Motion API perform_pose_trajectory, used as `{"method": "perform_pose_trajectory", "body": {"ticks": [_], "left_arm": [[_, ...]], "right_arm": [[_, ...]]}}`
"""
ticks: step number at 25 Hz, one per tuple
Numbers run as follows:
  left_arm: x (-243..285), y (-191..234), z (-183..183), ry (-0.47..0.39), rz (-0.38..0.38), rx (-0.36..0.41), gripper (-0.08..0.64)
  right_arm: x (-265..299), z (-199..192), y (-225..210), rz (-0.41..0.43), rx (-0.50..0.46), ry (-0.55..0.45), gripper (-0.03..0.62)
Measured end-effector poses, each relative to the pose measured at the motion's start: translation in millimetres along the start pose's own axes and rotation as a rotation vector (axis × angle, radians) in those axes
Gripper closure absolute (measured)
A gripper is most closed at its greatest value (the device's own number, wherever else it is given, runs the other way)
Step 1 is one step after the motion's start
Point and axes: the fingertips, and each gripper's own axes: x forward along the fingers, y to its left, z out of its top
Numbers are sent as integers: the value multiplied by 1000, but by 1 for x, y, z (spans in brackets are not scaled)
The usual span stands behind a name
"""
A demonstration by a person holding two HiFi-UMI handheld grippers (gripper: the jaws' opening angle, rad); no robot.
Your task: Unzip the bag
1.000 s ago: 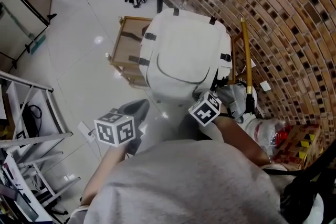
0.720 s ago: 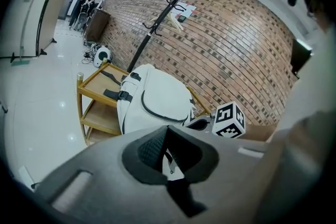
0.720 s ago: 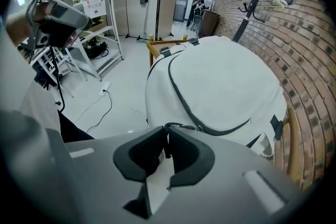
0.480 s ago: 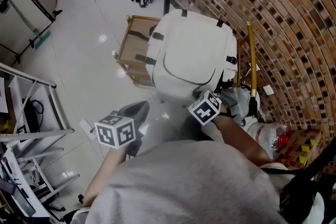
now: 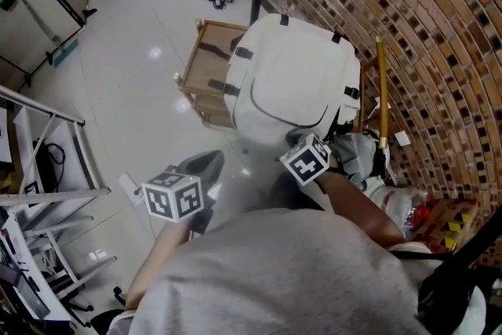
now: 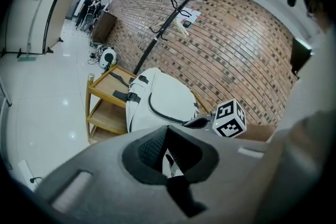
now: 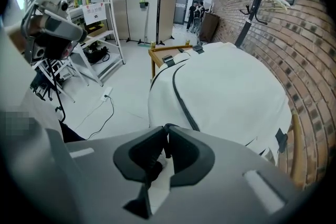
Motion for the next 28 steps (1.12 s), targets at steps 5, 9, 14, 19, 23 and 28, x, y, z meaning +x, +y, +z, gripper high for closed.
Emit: {"method": "perform_pose_trajectory", "body": {"ticks": [5,9,14,19,23,28], "left_arm": [[-1,3,-5,2,0,-15,560],[2,7,-5,7,9,-21,560],[9,8,6,2,13,-24,560],[12,12,18,-12,26,-27,560],[17,13,24,-17,26,-33,560],[19,18,29,-32,33,-48,560]], "right_arm": [[1,16,4,4,-2,-27,558],[3,21,3,14,2,-32,558],[4,33,9,49,-40,-38,558],[7,43,12,87,-77,-29,558],[9,50,9,104,-84,-30,558],[11,62,14,144,-104,-34,558]]}}
